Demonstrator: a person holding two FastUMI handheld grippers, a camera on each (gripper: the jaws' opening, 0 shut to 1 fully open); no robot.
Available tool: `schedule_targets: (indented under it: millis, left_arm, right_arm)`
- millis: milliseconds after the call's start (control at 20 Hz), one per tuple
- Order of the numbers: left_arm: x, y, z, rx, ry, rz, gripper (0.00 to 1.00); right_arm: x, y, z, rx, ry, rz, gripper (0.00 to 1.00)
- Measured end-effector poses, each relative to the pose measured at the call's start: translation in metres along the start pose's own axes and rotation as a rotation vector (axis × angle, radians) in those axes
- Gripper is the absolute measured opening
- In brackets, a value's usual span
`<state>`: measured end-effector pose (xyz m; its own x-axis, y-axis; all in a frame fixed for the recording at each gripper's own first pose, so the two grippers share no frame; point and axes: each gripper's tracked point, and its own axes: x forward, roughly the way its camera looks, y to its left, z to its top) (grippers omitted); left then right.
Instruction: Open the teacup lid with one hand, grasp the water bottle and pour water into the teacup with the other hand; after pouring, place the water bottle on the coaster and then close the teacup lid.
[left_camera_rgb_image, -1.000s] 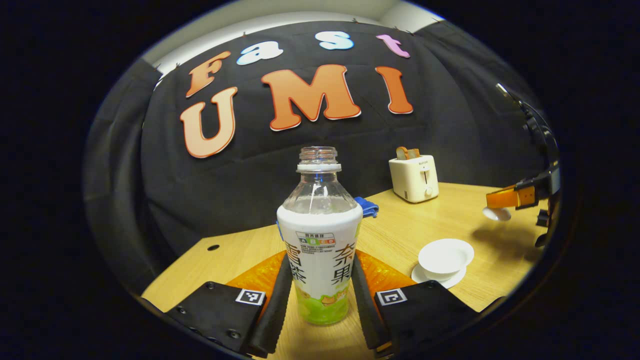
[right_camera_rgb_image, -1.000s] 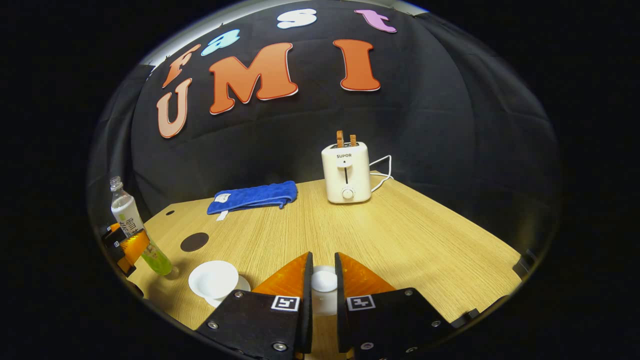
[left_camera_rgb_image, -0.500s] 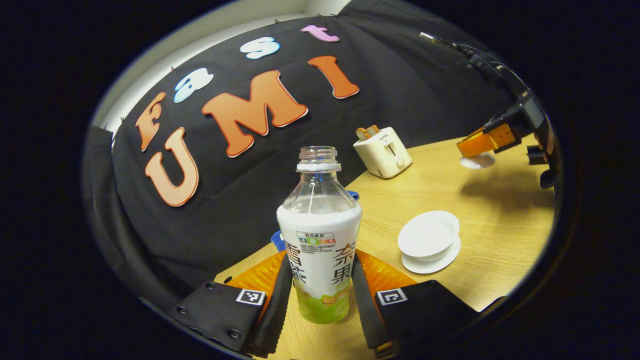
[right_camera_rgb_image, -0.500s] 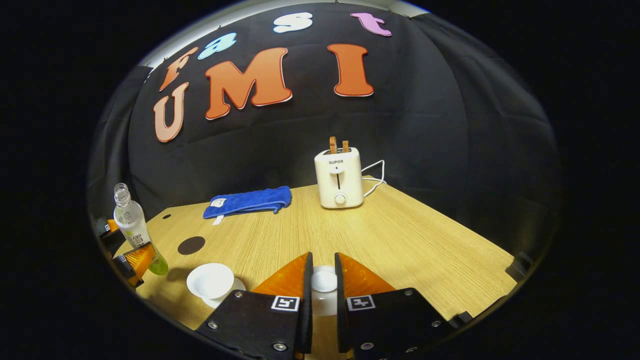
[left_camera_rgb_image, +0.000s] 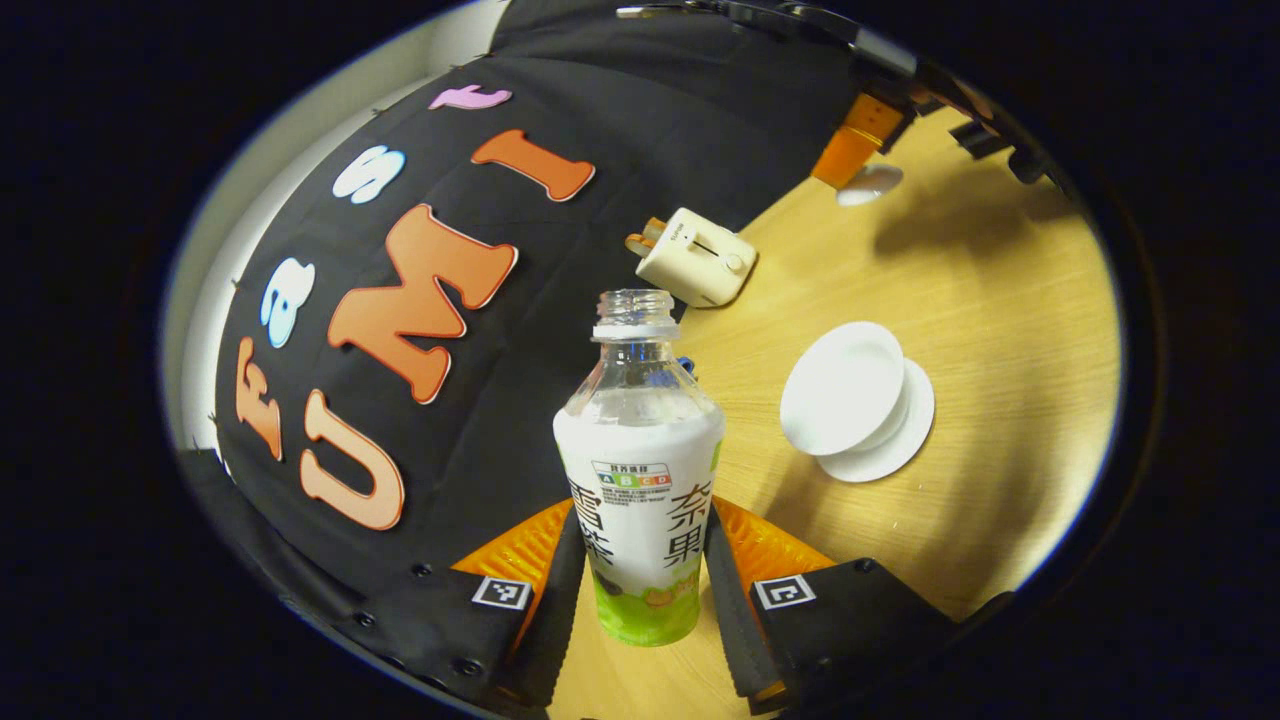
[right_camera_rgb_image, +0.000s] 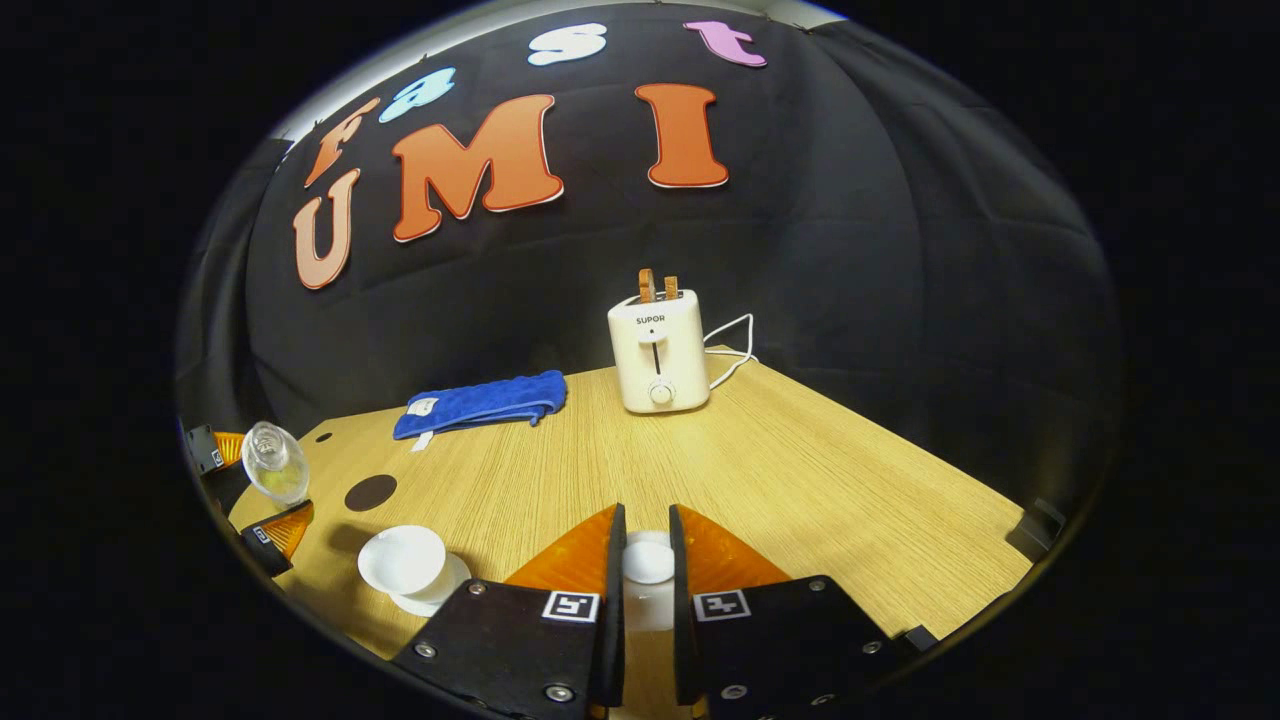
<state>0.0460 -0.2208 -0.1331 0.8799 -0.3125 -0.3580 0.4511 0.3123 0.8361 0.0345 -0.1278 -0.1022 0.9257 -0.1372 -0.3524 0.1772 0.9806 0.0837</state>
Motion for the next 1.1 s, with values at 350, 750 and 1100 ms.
schedule_targets:
  millis: [350, 750, 1100]
  left_arm:
    - [0.016, -0.008, -0.007, 0.244, 0.039, -0.065, 0.64]
    - [0.017, -0.001, -0.006, 0.465, 0.06, -0.103, 0.67]
    - [0.015, 0.008, -0.003, 0.616, 0.084, -0.111, 0.66]
  right_arm:
    - [0.0, 0.004, -0.001, -0.013, 0.007, 0.009, 0.2]
    - [0.001, -0.003, -0.001, -0.002, 0.012, -0.004, 0.2]
    - [-0.001, -0.007, -0.001, 0.009, 0.011, -0.008, 0.2]
